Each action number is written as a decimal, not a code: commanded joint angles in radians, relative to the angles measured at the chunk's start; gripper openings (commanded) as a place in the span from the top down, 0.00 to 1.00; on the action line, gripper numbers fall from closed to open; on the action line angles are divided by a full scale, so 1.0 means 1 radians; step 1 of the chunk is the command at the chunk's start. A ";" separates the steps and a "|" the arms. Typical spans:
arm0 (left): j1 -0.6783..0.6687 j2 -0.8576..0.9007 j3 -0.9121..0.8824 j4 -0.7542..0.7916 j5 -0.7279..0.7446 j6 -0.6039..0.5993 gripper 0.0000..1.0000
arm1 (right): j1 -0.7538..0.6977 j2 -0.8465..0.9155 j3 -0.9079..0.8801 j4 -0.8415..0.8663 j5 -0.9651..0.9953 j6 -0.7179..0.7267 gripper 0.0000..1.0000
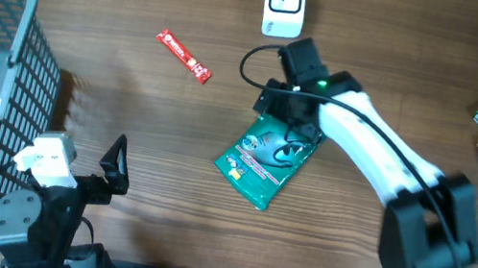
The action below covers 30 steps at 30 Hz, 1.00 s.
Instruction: Scan the item barcode
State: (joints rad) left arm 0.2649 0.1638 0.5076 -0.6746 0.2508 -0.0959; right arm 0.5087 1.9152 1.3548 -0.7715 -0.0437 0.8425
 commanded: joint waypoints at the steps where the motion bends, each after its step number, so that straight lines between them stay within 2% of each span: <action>1: 0.006 -0.005 -0.001 0.003 -0.005 -0.011 0.00 | -0.002 0.111 0.051 -0.012 -0.087 0.106 0.01; 5: 0.006 -0.005 -0.001 0.003 -0.005 -0.010 0.00 | -0.002 0.164 0.064 -0.124 -0.005 0.177 0.01; 6: 0.006 -0.005 -0.001 0.003 -0.005 -0.010 0.00 | -0.002 0.209 0.064 -0.150 -0.016 0.173 0.10; 7: 0.006 -0.005 -0.001 0.003 -0.005 -0.010 0.00 | -0.002 0.245 0.064 -0.170 -0.035 0.161 0.27; 8: 0.006 -0.005 -0.001 0.003 -0.005 -0.010 0.00 | -0.002 0.301 0.064 -0.185 -0.093 0.125 0.71; 9: 0.006 -0.005 -0.001 0.003 -0.006 -0.011 0.00 | -0.002 0.315 0.064 -0.186 -0.108 0.125 0.86; 10: 0.006 -0.005 -0.001 0.003 -0.005 -0.010 0.00 | -0.002 0.317 0.064 -0.180 -0.106 0.123 0.95; 14: 0.006 -0.005 -0.001 0.003 -0.006 -0.011 0.00 | -0.002 0.228 0.156 -0.134 -0.129 0.015 0.96; 19: 0.006 -0.005 -0.001 0.003 -0.005 -0.010 0.00 | -0.005 -0.060 0.175 0.014 -0.238 -0.145 0.96; 21: 0.006 -0.005 -0.001 0.003 -0.005 -0.010 0.00 | -0.005 -0.094 0.174 0.127 -0.423 -0.264 0.96; 23: 0.006 -0.005 -0.001 0.003 -0.005 -0.010 0.00 | -0.007 -0.092 0.117 0.395 -0.803 -0.460 0.96; 24: 0.006 -0.005 -0.001 0.003 -0.005 -0.010 0.00 | -0.014 -0.089 0.066 0.601 -1.054 -0.548 0.96; 25: 0.006 -0.005 -0.001 0.003 -0.006 -0.010 0.00 | -0.026 -0.088 0.024 0.718 -1.153 -0.569 0.95; 28: 0.006 -0.005 -0.001 0.003 -0.005 -0.010 0.00 | -0.044 -0.086 -0.047 0.863 -1.427 -0.851 0.96; 29: 0.006 -0.005 -0.001 0.003 -0.005 -0.011 0.00 | -0.045 -0.077 -0.058 0.880 -1.553 -1.046 0.96; 30: 0.006 -0.005 -0.001 0.003 -0.005 -0.011 0.00 | -0.045 -0.068 -0.058 0.875 -1.577 -1.122 0.96</action>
State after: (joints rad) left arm 0.2649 0.1638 0.5076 -0.6746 0.2508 -0.0959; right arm 0.4686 1.8233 1.3109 0.0940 -1.3323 0.0666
